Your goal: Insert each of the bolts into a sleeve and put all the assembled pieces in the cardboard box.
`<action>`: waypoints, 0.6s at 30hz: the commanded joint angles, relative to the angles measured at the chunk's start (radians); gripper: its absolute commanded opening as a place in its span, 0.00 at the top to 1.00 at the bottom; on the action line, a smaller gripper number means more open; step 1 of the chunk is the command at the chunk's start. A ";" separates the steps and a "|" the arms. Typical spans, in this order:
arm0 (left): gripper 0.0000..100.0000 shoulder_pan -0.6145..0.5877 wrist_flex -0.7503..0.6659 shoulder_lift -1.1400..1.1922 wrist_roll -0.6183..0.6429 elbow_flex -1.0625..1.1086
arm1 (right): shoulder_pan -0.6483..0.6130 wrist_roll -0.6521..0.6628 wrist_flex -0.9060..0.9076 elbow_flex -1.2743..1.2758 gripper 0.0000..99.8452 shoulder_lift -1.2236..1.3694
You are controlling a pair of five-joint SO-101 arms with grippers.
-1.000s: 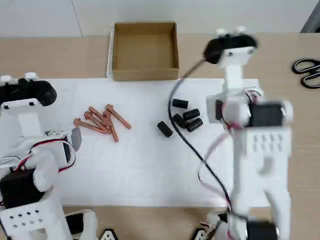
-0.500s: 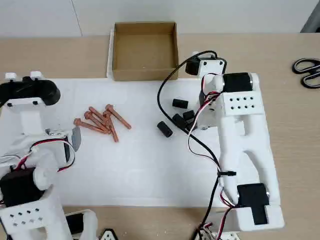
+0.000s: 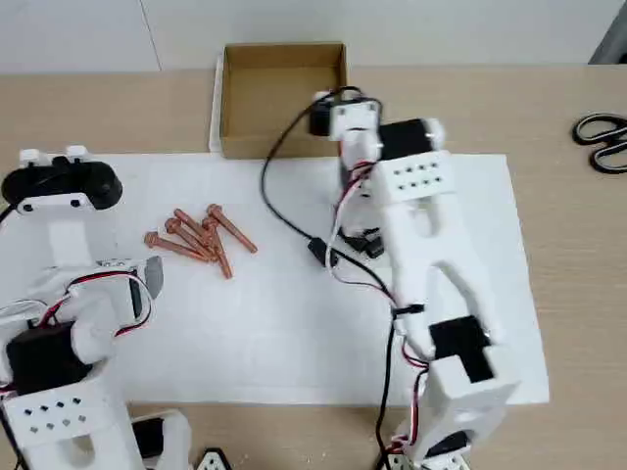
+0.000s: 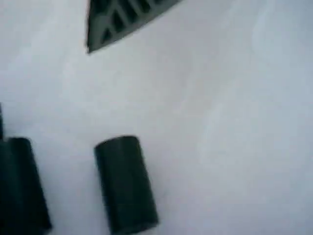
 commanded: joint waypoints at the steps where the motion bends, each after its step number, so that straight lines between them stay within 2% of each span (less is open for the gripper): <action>1: 0.78 -0.003 -0.017 0.003 0.006 -0.002 | -0.042 -0.029 0.012 -0.066 0.82 0.030; 10: 0.78 -0.003 -0.021 0.003 0.008 0.018 | -0.120 -0.035 -0.048 -0.068 0.82 0.220; 18: 0.78 -0.003 -0.021 0.003 0.008 0.025 | -0.165 -0.031 -0.107 -0.068 0.82 0.271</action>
